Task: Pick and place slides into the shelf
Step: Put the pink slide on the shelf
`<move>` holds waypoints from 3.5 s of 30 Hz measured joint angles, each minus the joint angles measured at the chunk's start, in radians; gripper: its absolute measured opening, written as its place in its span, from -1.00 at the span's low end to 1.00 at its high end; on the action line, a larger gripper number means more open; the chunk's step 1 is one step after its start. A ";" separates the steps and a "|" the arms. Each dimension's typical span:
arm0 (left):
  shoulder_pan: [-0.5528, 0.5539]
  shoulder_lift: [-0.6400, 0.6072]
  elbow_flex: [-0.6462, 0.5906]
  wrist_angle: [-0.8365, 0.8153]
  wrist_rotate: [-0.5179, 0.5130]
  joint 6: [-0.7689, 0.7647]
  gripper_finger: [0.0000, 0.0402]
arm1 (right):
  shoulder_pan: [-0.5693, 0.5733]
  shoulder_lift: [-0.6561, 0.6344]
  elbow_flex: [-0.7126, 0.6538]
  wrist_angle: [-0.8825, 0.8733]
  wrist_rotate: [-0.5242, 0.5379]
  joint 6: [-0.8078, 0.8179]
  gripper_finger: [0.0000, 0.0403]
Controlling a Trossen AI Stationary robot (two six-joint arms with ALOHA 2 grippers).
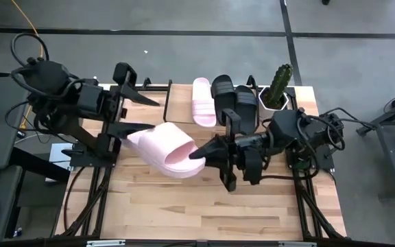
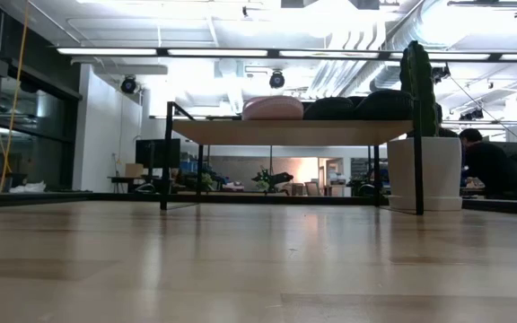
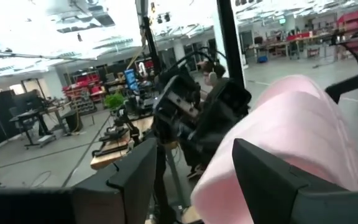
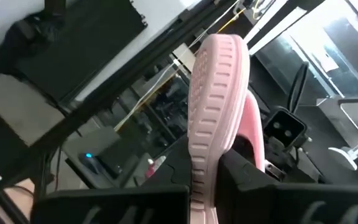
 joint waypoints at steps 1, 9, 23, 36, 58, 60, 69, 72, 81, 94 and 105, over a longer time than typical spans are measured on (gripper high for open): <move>0.000 -0.007 0.000 -0.004 -0.007 0.000 0.00 | 0.002 0.000 0.000 -0.005 0.005 -0.005 -0.97; 0.000 -0.031 0.000 -0.034 -0.017 -0.009 0.00 | 0.015 0.000 0.000 -0.042 0.094 -0.020 -0.97; 0.000 -0.052 -0.001 -0.053 -0.035 -0.043 0.00 | 0.014 0.000 -0.004 -0.263 0.411 -0.003 -0.98; 0.000 -0.052 -0.001 -0.085 -0.036 -0.056 0.00 | 0.013 0.000 -0.142 -0.273 0.602 -0.050 -0.98; 0.000 -0.051 -0.001 -0.137 -0.036 -0.082 0.00 | -0.049 0.000 -0.432 -0.148 0.726 -0.061 -0.98; 0.000 -0.051 -0.001 -0.139 -0.036 -0.085 0.00 | -0.055 0.000 -0.458 -0.130 0.731 -0.063 -0.98; 0.000 -0.051 -0.001 -0.146 -0.036 -0.104 0.00 | -0.081 0.000 -0.578 -0.030 0.725 -0.094 -0.98; 0.000 -0.051 -0.001 -0.152 -0.036 -0.104 0.00 | -0.088 0.000 -0.607 0.000 0.723 -0.094 -0.98; 0.000 -0.051 -0.001 -0.157 -0.036 -0.105 0.00 | -0.117 0.000 -0.721 0.135 0.699 -0.153 -0.98; 0.000 -0.051 -0.001 -0.165 -0.036 -0.106 0.00 | -0.240 0.000 -0.738 0.182 0.576 -0.164 -0.98; 0.000 -0.050 -0.001 -0.195 -0.036 -0.128 0.00 | -0.339 0.000 -0.738 0.188 0.467 -0.145 -0.98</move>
